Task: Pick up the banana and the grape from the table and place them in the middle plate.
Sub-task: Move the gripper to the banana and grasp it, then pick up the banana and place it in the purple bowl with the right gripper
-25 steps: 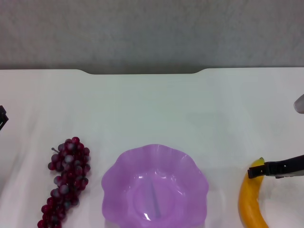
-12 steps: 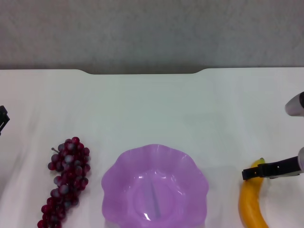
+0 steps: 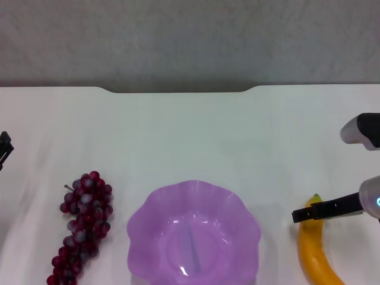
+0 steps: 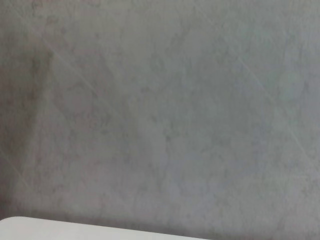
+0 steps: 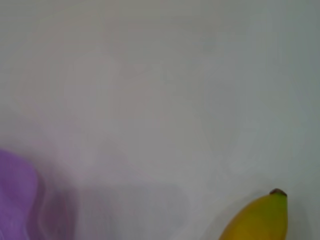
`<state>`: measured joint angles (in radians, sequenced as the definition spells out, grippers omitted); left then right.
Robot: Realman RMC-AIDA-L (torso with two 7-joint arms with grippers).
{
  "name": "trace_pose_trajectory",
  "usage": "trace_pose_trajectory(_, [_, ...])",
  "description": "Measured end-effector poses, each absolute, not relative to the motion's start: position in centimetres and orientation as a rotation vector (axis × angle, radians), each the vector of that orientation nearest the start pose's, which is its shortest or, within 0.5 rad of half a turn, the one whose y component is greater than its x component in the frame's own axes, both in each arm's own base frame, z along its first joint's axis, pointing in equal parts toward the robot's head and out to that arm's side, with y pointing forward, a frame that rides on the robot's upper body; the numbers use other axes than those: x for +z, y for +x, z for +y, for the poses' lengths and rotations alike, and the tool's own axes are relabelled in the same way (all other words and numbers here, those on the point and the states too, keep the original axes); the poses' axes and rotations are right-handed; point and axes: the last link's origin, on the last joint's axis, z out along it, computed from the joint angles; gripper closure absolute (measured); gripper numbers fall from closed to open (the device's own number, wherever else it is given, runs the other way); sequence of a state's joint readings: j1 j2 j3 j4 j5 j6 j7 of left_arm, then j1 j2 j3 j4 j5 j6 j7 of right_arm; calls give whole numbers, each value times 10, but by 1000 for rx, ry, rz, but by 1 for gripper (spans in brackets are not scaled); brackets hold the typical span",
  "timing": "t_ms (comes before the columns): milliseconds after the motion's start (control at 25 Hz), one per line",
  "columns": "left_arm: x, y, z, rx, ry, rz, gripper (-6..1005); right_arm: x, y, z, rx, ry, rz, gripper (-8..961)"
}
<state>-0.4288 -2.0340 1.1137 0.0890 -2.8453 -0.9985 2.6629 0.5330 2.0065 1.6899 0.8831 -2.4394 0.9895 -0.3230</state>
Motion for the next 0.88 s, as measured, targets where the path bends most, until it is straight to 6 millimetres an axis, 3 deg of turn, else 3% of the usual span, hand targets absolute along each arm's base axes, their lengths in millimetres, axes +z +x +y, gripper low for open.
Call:
trace_pose_trajectory(280, [29,-386,334,-651,-1473,-819,128,-37,286,377,-243,-2143,1437,72])
trace_pose_trajectory(480, [30,-386,334,-652,-1469,-820,128,-40,286,377,-257,-2149,1423,270])
trace_pose_trajectory(880, [30,-387,333,-650,-1465,-822,129,-44,281,378,-261,-2198,1349,420])
